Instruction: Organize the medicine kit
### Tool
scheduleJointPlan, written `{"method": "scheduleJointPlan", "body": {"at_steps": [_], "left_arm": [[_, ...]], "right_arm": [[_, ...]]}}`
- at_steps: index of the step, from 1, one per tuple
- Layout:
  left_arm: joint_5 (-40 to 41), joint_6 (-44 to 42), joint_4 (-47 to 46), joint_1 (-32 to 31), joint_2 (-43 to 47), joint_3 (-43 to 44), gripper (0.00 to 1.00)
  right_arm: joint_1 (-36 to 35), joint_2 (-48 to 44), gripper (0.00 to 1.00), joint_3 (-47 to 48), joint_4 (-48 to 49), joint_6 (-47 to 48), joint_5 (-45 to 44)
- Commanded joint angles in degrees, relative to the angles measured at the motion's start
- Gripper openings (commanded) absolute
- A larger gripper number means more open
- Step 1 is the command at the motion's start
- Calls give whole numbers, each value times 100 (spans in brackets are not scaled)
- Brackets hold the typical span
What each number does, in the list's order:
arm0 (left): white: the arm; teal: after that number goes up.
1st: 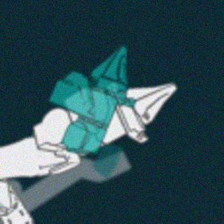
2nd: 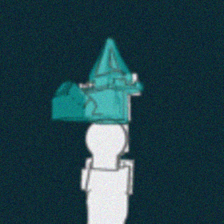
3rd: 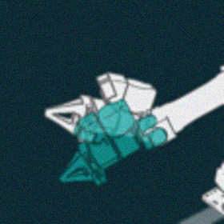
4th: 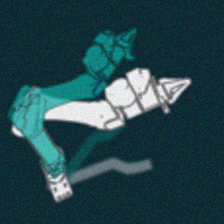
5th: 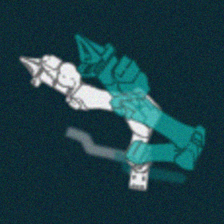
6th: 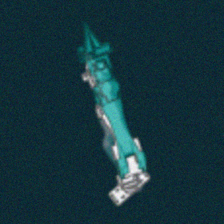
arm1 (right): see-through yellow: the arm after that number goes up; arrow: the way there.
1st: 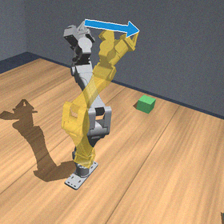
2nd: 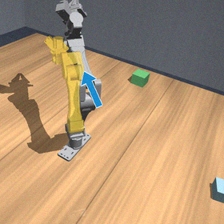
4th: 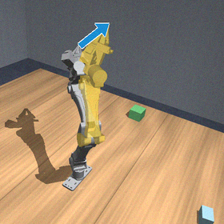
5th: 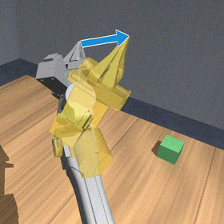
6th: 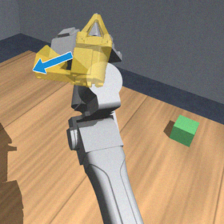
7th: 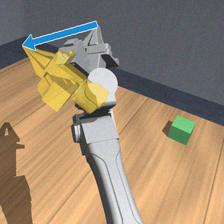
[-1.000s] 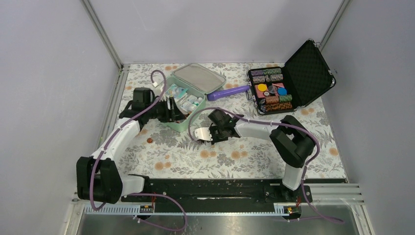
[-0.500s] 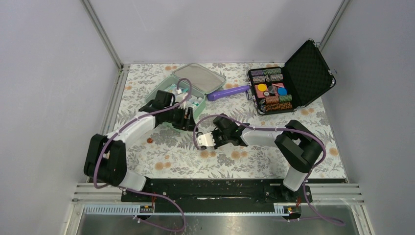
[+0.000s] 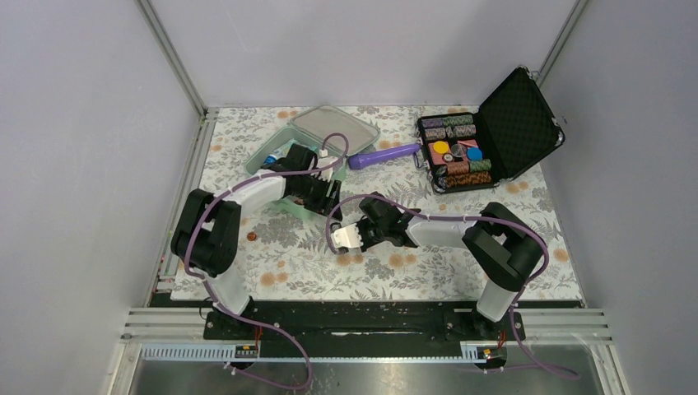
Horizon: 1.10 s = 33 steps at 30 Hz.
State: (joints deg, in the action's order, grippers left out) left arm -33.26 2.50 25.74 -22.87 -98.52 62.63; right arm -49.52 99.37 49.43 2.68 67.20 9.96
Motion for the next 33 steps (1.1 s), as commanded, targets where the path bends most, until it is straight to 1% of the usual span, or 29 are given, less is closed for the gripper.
{"method": "scheduleJointPlan", "body": {"at_steps": [1, 4, 9, 14, 17, 19, 23, 27, 28, 29, 32, 33], "left_arm": [[-74, -582, 46, -24, -509, 299, 56], [67, -686, 54, -106, -588, 336, 55], [450, -977, -172, -388, -276, 250, 58], [1048, -749, -153, -461, -221, 259, 59], [1118, -636, -60, -464, -297, 243, 59], [1079, -584, 91, -464, -399, 246, 59], [429, -704, 453, -466, -575, 290, 56], [53, -979, 784, -505, -696, 383, 53], [-26, -1048, 945, -503, -774, 459, 51], [-81, -1079, 1101, -507, -850, 527, 47], [-253, -1111, 1122, -504, -903, 526, 30], [-312, -1099, 1086, -504, -897, 504, 26]], "right_arm": [[-10, 179, 0, -166, -564, -46, 222], [-18, 158, 0, -194, -541, -24, 234], [-13, 153, 0, -223, -511, -5, 235], [-12, 153, 0, -232, -507, 4, 235], [-12, 157, 0, -224, -514, 4, 235], [-14, 153, 0, -222, -519, 4, 239], [-10, 153, 0, -232, -514, 19, 244], [-14, 161, 0, -222, -501, 4, 234], [-12, 162, 0, -220, -500, -1, 227], [-12, 162, 0, -223, -497, -5, 222], [-12, 161, 0, -213, -492, -13, 226], [-9, 161, 0, -213, -492, -13, 226]]}}
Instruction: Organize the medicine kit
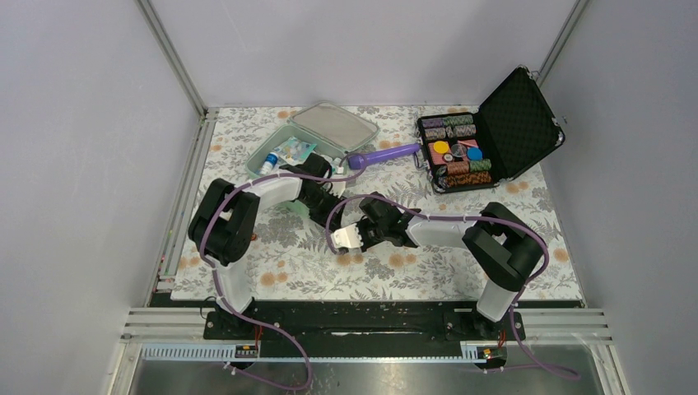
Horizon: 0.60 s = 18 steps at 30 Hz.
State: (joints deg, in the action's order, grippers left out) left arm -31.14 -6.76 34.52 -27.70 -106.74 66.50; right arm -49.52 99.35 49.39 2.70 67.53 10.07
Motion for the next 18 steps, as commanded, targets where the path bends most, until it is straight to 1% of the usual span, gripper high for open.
{"method": "scheduleJointPlan", "body": {"at_steps": [1, 4, 8, 9, 11, 14, 16, 18], "left_arm": [[-559, -145, 149, -26, -63, 105, 22], [-686, -90, -39, -23, -23, 55, 15], [-1004, -140, -253, -20, 28, -16, 0], [-1096, -175, -256, -22, 48, -29, 0], [-1135, -234, -182, -17, 90, -15, 0], [-1130, -325, -12, 90, 327, -55, 0], [-1242, -384, 21, 248, 606, -145, 0], [-1389, -527, 158, 401, 889, -184, 0]], "right_arm": [[-6, 164, 0, -210, -490, -46, 210], [0, 172, 0, -217, -479, -39, 204], [7, 165, 0, -212, -479, -19, 239], [9, 152, 1, -214, -481, -34, 252], [44, 75, 11, -168, -486, -116, 311], [223, -302, 26, 28, -626, -583, 465], [414, -654, 34, 271, -1023, -938, 602], [697, -1100, 41, 454, -1524, -1298, 949]]}}
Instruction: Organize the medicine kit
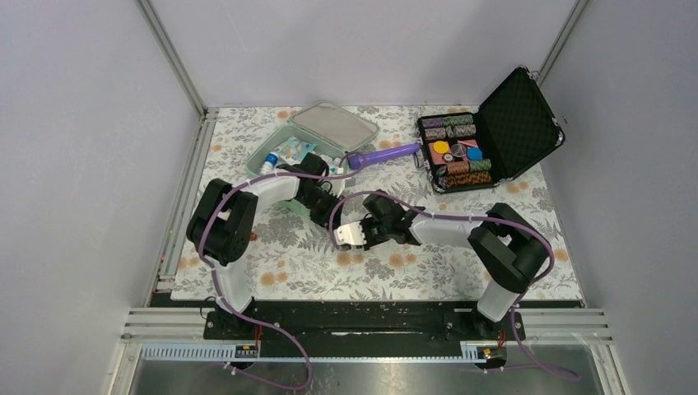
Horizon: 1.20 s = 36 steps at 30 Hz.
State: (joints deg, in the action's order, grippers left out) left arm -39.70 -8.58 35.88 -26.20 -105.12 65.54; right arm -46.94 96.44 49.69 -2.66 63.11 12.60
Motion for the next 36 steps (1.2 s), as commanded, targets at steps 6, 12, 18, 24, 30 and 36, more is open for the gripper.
{"method": "scheduleJointPlan", "body": {"at_steps": [6, 12, 18, 24, 30, 36], "left_arm": [[-839, -905, 559, 541, 1416, 37, 0], [-897, -1099, 950, 729, 1979, 344, 0], [-700, -1231, 1286, 1214, 2399, 666, 0], [-382, -666, 592, 1765, 2865, 530, 0], [-86, -386, 192, 2037, 3032, 636, 0], [-21, -600, 325, 2206, 2781, 935, 0]], "right_arm": [[1229, -1778, 59, 644, -1416, -2186, 977], [1786, -1114, 73, 1650, -1087, -4637, 825], [2268, 581, 74, 3695, -1235, -6958, 1486], [2456, 1649, 80, 4485, -589, -8581, 1794], [2637, 2437, 84, 4756, 122, -9848, 1891], [2672, 3244, 87, 5366, 589, -10478, 1754]]}}
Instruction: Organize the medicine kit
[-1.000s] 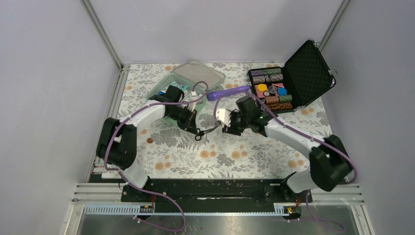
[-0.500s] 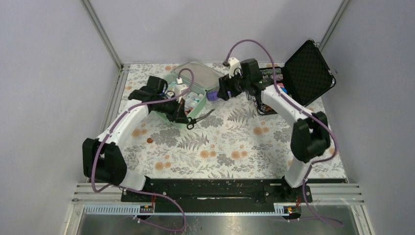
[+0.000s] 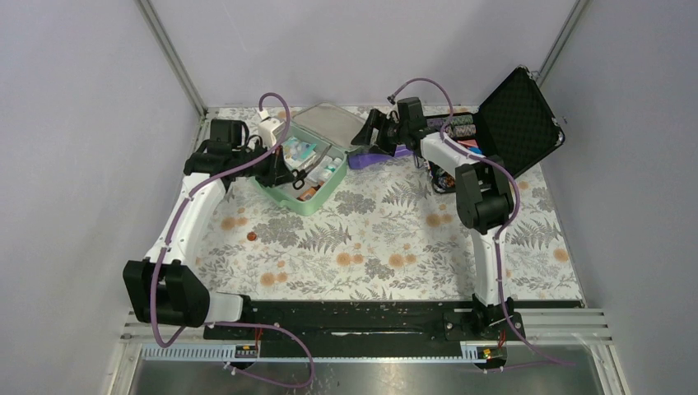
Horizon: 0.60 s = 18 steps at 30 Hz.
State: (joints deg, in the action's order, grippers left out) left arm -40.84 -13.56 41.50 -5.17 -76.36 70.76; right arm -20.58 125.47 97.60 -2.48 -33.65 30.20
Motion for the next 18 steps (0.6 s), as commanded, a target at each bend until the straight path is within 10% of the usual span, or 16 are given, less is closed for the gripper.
{"method": "scheduleJointPlan", "body": {"at_steps": [1, 13, 18], "left_arm": [[108, -160, -227, 132, -155, 457, 0], [150, -365, 109, 378, -747, 1172, 0], [180, -86, -201, 394, -770, 1084, 0]], "right_arm": [[38, 485, 88, 709, 584, -920, -86], [77, 1388, 96, 1460, 860, -1657, -327], [76, 1410, 78, 1396, 2046, -1108, 415]]}}
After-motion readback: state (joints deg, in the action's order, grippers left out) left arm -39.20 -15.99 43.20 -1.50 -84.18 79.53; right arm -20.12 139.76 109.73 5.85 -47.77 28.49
